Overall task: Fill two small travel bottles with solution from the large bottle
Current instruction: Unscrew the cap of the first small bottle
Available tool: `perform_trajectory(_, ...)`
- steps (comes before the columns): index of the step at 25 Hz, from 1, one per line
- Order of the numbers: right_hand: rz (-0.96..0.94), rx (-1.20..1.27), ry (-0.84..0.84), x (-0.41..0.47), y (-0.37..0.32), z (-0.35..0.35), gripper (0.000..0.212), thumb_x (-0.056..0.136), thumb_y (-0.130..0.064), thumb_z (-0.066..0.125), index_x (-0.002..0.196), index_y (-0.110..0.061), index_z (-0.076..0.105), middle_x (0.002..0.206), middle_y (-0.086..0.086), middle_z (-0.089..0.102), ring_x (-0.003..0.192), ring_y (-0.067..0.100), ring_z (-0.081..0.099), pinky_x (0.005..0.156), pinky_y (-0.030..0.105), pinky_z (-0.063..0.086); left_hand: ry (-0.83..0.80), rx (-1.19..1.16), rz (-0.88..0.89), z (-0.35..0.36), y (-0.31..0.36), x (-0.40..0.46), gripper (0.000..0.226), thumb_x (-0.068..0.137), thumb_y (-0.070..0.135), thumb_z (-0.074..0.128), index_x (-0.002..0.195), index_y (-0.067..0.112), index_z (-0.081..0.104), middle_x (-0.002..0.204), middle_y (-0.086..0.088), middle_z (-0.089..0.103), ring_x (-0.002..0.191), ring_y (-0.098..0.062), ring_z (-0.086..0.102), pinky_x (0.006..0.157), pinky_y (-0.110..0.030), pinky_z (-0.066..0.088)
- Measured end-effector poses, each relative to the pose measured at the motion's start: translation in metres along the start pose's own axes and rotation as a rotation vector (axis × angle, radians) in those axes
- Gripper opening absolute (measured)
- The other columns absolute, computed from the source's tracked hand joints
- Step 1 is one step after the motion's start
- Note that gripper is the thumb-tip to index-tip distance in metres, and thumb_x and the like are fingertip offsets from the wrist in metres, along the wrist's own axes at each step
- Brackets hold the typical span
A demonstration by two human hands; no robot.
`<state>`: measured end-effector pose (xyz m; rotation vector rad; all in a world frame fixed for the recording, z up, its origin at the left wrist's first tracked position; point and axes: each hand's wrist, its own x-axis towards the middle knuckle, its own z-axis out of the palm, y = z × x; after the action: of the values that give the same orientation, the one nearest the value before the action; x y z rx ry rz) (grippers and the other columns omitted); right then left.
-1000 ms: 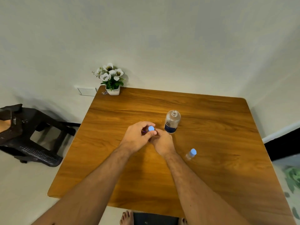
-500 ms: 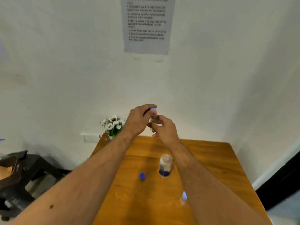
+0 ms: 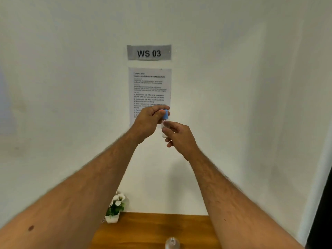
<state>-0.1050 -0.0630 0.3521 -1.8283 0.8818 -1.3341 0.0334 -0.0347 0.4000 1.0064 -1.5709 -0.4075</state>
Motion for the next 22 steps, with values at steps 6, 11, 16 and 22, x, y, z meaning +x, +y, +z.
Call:
perform_trajectory(6,-0.057,0.040,0.002,0.014,-0.037,-0.012,0.036,0.101,-0.022,0.058,0.135,-0.010,0.060,0.109,0.012,0.071,0.071,0.019,0.068,0.068,0.031,0.061,-0.064,-0.033,0.039,-0.002,0.040,0.023,0.027,0.107,0.019,0.043,0.122,0.020,0.065,0.116,0.004,0.068,0.108,-0.012,0.067,0.091,-0.022,0.055)
perform_trajectory(11,-0.068,0.041,0.039,0.017,-0.054,-0.025,0.025,0.100,-0.017,0.058,0.119,-0.006,0.068,0.091,0.008,0.071,0.058,0.017,0.058,0.057,0.031,0.053,-0.122,-0.053,0.015,-0.004,0.055,0.032,0.027,0.105,0.021,0.050,0.128,0.022,0.063,0.115,0.008,0.071,0.113,-0.009,0.064,0.088,-0.019,0.049)
perform_trajectory(16,-0.063,-0.043,0.064,0.015,-0.062,-0.030,0.022,0.098,-0.018,0.058,0.114,-0.006,0.068,0.095,0.013,0.073,0.057,0.017,0.058,0.056,0.029,0.052,-0.153,-0.127,-0.031,0.002,0.064,0.034,0.021,0.104,0.015,0.050,0.117,0.021,0.066,0.117,-0.002,0.072,0.109,-0.013,0.069,0.091,-0.027,0.057)
perform_trajectory(22,-0.073,-0.073,0.169,0.009,-0.065,-0.033,0.019,0.092,-0.017,0.063,0.107,-0.007,0.072,0.084,0.008,0.072,0.051,0.014,0.060,0.051,0.024,0.053,-0.015,-0.120,-0.076,0.010,0.073,0.036,0.015,0.091,0.016,0.071,0.106,0.017,0.068,0.106,-0.005,0.072,0.103,-0.022,0.070,0.086,-0.027,0.058)
